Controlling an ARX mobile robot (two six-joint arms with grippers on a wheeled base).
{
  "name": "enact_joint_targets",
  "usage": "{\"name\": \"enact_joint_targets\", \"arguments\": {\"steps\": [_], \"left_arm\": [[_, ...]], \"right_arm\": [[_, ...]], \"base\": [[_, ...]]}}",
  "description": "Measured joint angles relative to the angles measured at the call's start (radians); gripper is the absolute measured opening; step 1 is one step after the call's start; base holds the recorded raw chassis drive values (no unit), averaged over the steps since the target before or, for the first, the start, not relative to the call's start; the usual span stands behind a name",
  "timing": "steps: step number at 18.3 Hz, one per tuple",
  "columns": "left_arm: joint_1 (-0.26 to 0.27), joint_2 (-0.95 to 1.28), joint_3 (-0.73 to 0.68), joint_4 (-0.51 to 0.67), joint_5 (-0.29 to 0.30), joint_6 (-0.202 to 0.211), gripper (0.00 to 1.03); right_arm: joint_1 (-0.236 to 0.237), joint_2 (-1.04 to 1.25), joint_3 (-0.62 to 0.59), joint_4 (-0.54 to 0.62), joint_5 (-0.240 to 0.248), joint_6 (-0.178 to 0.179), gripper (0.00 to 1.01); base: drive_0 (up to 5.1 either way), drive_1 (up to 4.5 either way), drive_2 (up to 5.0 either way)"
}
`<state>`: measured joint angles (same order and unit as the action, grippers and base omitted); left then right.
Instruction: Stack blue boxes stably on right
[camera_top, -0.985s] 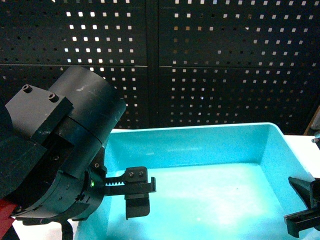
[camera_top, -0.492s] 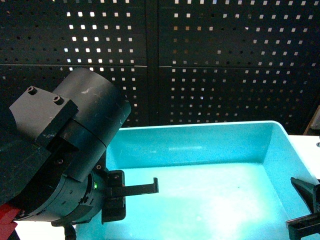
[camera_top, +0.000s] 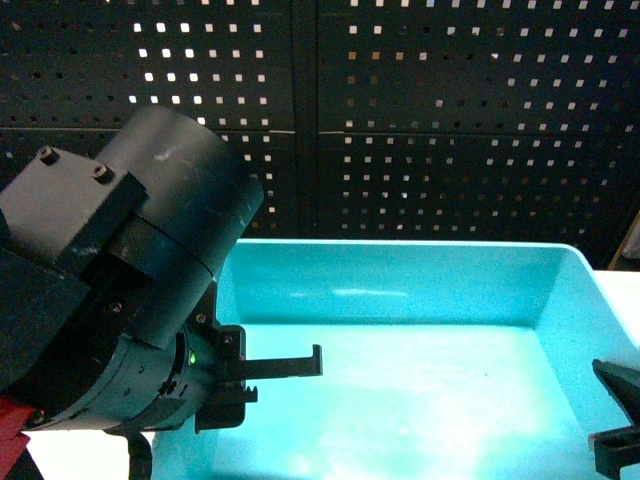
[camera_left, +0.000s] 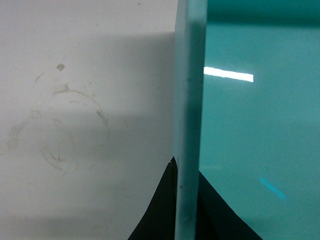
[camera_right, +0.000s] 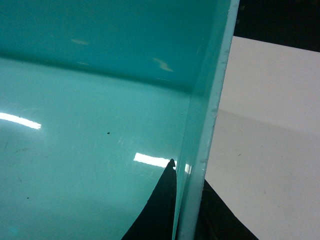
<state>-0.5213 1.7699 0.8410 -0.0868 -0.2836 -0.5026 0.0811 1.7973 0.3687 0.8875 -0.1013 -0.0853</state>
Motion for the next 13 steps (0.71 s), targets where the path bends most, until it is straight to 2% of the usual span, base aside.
{"name": "enact_joint_targets", "arguments": {"steps": [2, 3, 4, 5, 8, 10, 13], "left_arm": [[-0.001, -0.046, 0.031, -0.010, -0.004, 0.023, 0.06], [0.003, -0.087, 0.075, -0.007, -0.008, 0.043, 0.05], [0.009, -0.148, 0.137, -0.014, -0.004, 0.091, 0.03], [0.011, -0.179, 0.158, -0.017, 0.012, 0.114, 0.02], [0.010, -0.245, 0.241, -0.040, 0.042, 0.157, 0.02], [0.004, -0.284, 0.312, -0.040, 0.052, 0.190, 0.02], [0.001, -0.349, 0.369, 0.008, 0.043, 0.252, 0.02]], "right_arm": [[-0.019, -0.101, 0.043, -0.081, -0.015, 0.022, 0.07], [-0.031, -0.165, 0.082, -0.111, -0.019, 0.022, 0.07], [-0.055, -0.254, 0.165, -0.171, -0.028, 0.017, 0.07], [-0.070, -0.293, 0.201, -0.212, -0.037, 0.015, 0.07], [-0.098, -0.396, 0.311, -0.318, -0.051, 0.023, 0.07], [-0.116, -0.458, 0.392, -0.356, -0.057, 0.033, 0.07], [-0.114, -0.520, 0.487, -0.368, -0.057, 0.048, 0.07]], "base": [[0.0, 0.00, 0.0], [0.0, 0.00, 0.0], [0.0, 0.00, 0.0], [0.0, 0.00, 0.0], [0.0, 0.00, 0.0], [0.0, 0.00, 0.0], [0.0, 0.00, 0.0]]}}
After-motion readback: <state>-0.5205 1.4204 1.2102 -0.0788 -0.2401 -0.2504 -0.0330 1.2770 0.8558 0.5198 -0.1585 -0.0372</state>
